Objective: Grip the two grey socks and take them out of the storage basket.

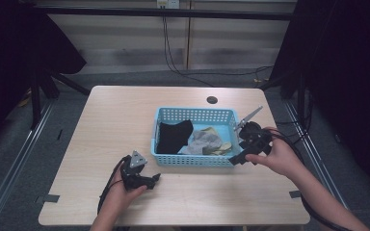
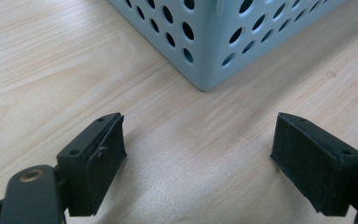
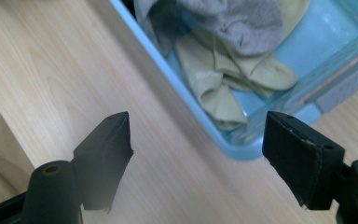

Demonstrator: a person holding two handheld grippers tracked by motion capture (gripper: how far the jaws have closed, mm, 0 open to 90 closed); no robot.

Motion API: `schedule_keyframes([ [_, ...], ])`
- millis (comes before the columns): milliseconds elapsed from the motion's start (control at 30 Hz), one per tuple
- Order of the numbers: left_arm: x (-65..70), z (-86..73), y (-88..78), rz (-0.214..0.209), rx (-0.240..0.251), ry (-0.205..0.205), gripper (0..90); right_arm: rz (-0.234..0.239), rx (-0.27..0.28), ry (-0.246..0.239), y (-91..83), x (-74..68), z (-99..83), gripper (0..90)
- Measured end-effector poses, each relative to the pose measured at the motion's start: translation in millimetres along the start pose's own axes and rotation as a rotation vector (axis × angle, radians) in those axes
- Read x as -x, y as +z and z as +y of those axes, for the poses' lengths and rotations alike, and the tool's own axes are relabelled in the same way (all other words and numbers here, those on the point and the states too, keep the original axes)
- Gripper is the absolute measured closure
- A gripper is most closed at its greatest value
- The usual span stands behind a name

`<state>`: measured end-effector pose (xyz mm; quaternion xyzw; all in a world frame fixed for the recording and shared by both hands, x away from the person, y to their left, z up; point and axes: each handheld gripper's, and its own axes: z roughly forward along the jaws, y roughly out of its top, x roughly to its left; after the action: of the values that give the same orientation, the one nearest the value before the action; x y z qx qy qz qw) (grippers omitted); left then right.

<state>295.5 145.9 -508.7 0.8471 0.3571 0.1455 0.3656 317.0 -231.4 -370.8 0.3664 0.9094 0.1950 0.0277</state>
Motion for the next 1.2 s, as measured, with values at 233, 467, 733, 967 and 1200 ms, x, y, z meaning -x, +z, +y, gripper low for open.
schedule_keyframes([
  [233, 0.0, 0.0, 0.0, 0.000, 0.000, -0.001, 16.6, -0.018, -0.005, 0.014, 8.1, 5.0, 27.2, 24.7],
  [467, 0.0, 0.0, 0.0, 0.000, 0.000, 0.000, 16.6, -0.045, -0.005, 0.046, 25.0, 11.9, 49.0, 26.2],
  [733, 0.6, -0.1, 0.6, 0.001, 0.008, -0.011, 16.5, -0.041, -0.020, 0.037, 43.0, 5.2, 73.4, 28.2],
  [967, 0.7, 0.0, 0.7, 0.001, 0.008, -0.011, 16.4, -0.007, -0.037, 0.043, 68.6, -0.1, 86.2, 31.1],
  [1200, 0.2, 0.3, 0.7, 0.004, 0.005, -0.004, 16.0, 0.027, -0.049, 0.043, 79.5, -2.8, 91.2, 34.9],
])
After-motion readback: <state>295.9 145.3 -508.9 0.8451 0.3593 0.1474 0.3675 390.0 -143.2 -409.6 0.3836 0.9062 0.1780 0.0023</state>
